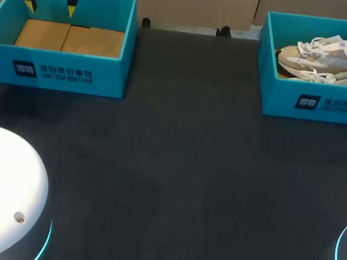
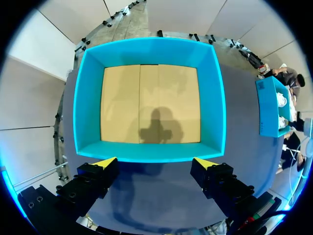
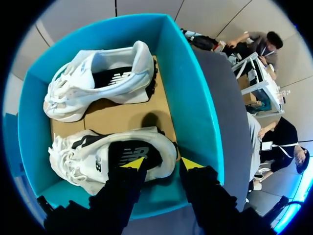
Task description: Take the shoe out of the shoebox, open the shoe tongue, remove and reinsert the insole, then place the shoe into the shoebox
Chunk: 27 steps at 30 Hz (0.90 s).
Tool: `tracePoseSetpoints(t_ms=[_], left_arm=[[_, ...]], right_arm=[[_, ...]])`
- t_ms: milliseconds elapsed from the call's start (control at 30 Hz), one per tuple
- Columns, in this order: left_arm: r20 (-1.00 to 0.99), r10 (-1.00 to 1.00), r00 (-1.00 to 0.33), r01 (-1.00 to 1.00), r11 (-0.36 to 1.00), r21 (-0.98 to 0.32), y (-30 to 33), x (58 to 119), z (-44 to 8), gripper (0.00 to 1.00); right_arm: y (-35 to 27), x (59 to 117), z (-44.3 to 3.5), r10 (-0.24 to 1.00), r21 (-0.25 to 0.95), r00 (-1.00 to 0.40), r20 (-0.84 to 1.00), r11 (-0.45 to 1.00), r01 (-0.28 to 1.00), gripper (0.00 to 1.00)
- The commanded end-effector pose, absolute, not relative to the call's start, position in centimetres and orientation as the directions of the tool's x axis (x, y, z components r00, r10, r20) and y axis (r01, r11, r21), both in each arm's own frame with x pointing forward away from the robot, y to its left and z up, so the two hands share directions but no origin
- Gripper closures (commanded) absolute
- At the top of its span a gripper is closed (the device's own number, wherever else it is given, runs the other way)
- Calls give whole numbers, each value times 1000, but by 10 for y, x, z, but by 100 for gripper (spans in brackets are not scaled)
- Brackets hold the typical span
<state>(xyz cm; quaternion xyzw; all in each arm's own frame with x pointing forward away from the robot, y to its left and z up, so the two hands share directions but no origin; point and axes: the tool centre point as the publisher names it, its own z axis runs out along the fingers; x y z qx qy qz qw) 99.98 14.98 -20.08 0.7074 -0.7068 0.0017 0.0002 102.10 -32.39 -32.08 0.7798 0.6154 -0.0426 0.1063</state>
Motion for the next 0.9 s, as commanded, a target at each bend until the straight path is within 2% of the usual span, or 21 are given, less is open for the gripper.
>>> tracePoseSetpoints(t_ms=[33, 667, 833, 900], left_arm=[[2, -1000, 1, -1000, -1, -1, 150, 1000, -201, 0], [2, -1000, 1, -1000, -1, -1, 150, 1000, -201, 0], [2, -1000, 1, -1000, -1, -1, 150, 1000, -201, 0], [2, -1000, 1, -1000, -1, -1, 150, 1000, -201, 0]], right_arm=[[-327, 1026, -332, 951, 109, 235, -202, -217, 970, 55], [-339, 1033, -369, 944, 94, 232, -234, -215, 972, 56], [-340, 1035, -375, 943, 79, 224, -248, -210, 974, 58], [-341, 1035, -379, 941, 67, 218, -257, -208, 976, 62]])
